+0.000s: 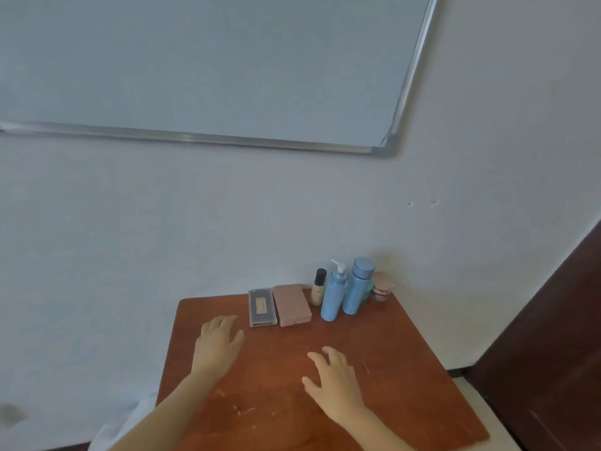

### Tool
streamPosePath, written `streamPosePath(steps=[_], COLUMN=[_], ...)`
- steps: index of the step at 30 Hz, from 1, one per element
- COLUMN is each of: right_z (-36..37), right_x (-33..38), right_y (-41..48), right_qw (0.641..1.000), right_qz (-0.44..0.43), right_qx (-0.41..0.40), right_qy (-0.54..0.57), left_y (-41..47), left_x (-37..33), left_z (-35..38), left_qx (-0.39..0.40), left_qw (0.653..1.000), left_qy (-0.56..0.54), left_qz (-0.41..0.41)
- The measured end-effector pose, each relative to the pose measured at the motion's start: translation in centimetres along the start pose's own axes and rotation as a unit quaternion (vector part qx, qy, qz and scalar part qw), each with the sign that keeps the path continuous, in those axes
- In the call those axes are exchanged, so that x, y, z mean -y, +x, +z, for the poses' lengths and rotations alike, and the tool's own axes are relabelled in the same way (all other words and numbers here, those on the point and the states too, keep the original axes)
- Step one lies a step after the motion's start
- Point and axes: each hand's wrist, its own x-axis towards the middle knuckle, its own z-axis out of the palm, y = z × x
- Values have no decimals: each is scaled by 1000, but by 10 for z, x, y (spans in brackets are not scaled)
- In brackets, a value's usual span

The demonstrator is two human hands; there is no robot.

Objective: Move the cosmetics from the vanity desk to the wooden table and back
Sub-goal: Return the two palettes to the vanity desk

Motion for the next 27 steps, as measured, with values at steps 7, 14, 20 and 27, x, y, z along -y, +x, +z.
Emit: streamPosePath(steps=[7,14,20,27], right_z=[37,37,37,59], right_x=[14,6,10,2], right_y=[37,91,145,170], right_qw=[998,999,995,995], right_qz=[17,-7,-21,-5], right_qx=[57,-7,-56,-80], right_qy=[-19,-44,-74,-54], left_y=[29,32,33,60], left_x=[22,35,31,-5], left_z=[35,56,61,68], left_qx=[29,43,35,-4], left_qw=[998,997,994,981], left_qy=[-28,36,59,53], left_qz=[-48,-56,-83,-186])
